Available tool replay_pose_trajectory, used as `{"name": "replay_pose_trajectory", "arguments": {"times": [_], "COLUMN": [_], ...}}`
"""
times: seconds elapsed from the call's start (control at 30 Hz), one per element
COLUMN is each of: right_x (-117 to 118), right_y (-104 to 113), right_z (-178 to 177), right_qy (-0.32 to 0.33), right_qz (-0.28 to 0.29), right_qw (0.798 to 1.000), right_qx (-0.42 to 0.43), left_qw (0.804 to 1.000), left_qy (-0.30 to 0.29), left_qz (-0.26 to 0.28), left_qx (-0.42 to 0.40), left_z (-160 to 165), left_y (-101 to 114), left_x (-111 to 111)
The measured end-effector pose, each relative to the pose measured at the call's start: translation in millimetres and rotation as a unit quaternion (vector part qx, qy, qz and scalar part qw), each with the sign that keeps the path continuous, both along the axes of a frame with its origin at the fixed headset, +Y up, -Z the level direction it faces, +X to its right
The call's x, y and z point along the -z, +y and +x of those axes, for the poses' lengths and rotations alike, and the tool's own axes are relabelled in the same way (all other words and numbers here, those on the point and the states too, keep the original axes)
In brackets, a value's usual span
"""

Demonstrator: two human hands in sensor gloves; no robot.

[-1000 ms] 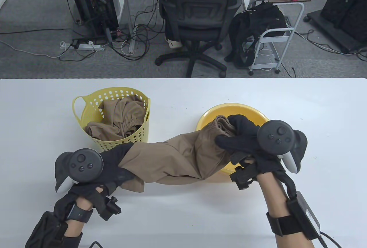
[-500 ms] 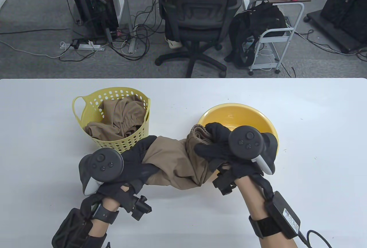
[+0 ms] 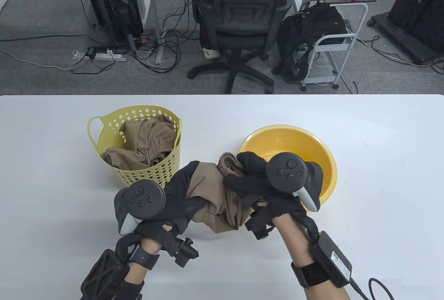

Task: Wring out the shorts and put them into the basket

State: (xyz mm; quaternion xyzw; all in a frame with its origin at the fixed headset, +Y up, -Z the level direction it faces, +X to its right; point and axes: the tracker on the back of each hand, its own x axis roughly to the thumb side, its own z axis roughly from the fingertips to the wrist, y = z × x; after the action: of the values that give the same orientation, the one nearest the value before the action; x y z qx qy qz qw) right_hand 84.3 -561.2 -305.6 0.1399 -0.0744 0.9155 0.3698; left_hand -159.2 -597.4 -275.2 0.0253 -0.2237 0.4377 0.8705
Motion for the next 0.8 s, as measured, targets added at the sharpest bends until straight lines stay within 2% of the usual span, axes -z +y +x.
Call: {"name": "replay_pose_trajectory", "arguments": {"times": [0.2, 0.3, 0.4, 0.57, 0.8], "right_x": [1, 1, -1, -4, -10], "right_y": [-6, -9, -10, -11, -10], "right_z": [-8, -13, -18, -25, -33], "right_qy": [0.01, 0.02, 0.03, 0.052, 0.072], "right_qz": [-0.014, -0.022, -0.026, -0.032, -0.038], "right_qw": [1.0, 0.999, 0.998, 0.994, 0.992], "right_qx": [0.024, 0.04, 0.052, 0.089, 0.098], "left_qw": [0.998, 0.995, 0.995, 0.998, 0.999], "left_qy": [-0.057, -0.09, -0.099, -0.06, -0.019], "left_qz": [-0.017, -0.01, 0.003, 0.024, 0.034], "left_qx": [-0.033, -0.028, -0.013, -0.001, 0.006], "left_z": [8, 11, 13, 15, 15], "left_y": [-7, -8, -7, -7, -9], "left_x": [1, -1, -2, -5, -6]}}
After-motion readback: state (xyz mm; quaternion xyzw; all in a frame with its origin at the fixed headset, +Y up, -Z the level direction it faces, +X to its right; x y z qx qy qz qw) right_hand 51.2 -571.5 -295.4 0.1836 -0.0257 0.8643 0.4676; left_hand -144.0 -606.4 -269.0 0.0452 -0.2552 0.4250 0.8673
